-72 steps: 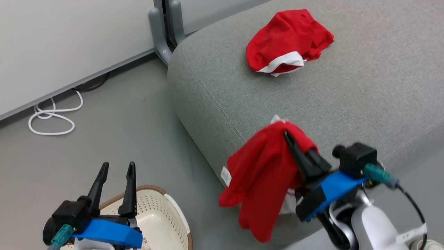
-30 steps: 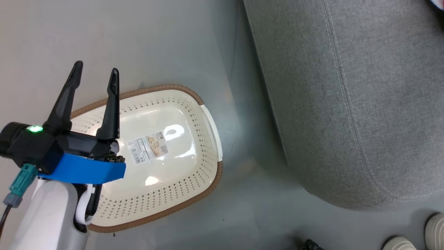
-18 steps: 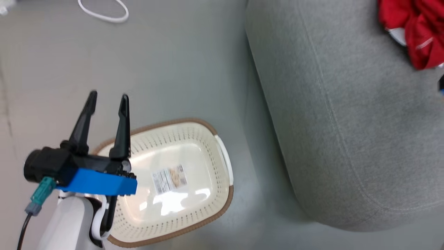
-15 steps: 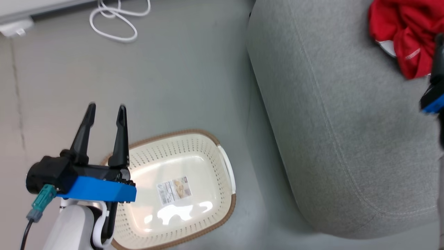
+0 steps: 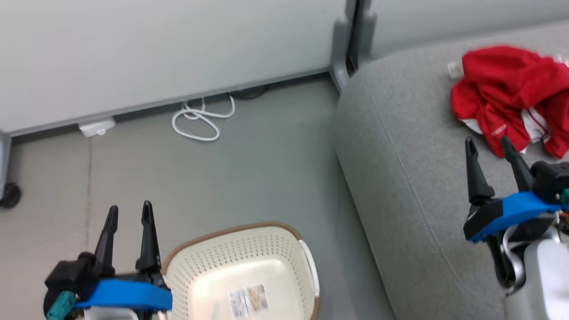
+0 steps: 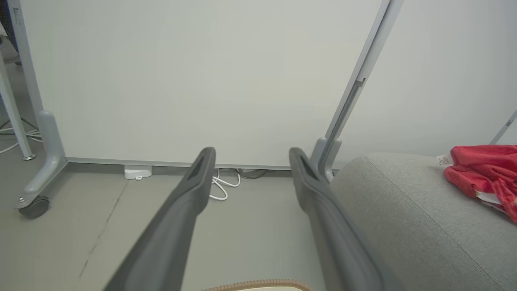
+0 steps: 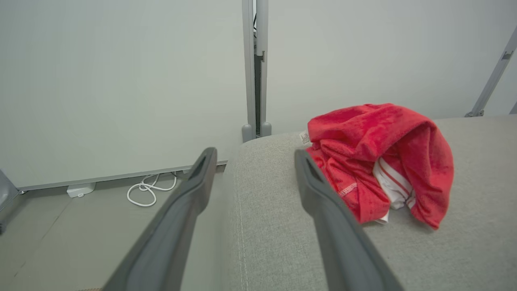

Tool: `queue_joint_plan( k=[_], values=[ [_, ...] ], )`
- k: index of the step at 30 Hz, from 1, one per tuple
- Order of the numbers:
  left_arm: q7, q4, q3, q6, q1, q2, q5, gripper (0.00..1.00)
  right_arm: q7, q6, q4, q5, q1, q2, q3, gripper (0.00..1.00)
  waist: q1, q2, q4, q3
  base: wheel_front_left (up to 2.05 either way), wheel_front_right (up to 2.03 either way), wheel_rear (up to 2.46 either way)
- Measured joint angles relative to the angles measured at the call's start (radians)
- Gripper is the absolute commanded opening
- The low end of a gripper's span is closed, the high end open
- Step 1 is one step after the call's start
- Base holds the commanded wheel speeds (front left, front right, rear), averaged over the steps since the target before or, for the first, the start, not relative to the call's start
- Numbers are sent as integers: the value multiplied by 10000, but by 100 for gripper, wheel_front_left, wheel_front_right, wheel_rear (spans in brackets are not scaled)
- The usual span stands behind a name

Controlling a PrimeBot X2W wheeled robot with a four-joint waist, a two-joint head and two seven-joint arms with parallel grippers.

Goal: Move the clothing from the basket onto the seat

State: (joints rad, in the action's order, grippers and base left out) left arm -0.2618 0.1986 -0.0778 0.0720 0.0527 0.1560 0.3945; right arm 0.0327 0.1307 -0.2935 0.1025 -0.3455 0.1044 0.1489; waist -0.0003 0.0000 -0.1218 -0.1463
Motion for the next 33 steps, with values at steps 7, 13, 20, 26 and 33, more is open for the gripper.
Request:
queue_joint_plan(
  k=[7,13,20,26,33],
  values=[
    [0,351,431,50,-593,-249,-107,100,-44,0,1060,35,1330,-389,-462,100,1,0,586,839,0,0,0],
    [0,577,813,153,-918,-418,-176,100,-52,0,1624,56,2249,-504,-1020,100,2,0,968,1227,0,0,0],
    [0,729,1101,272,-1081,-637,-357,100,-90,0,1770,242,3176,-539,-1302,100,3,0,1247,1521,0,0,0],
    [0,859,1269,334,-1105,-696,-470,100,-77,0,1762,414,3312,-537,-1335,100,3,0,1400,1630,0,0,0],
    [0,999,1342,395,-1124,-740,-564,100,-94,0,1745,497,3314,-537,-1411,100,3,0,1535,1629,0,0,0]
  ],
)
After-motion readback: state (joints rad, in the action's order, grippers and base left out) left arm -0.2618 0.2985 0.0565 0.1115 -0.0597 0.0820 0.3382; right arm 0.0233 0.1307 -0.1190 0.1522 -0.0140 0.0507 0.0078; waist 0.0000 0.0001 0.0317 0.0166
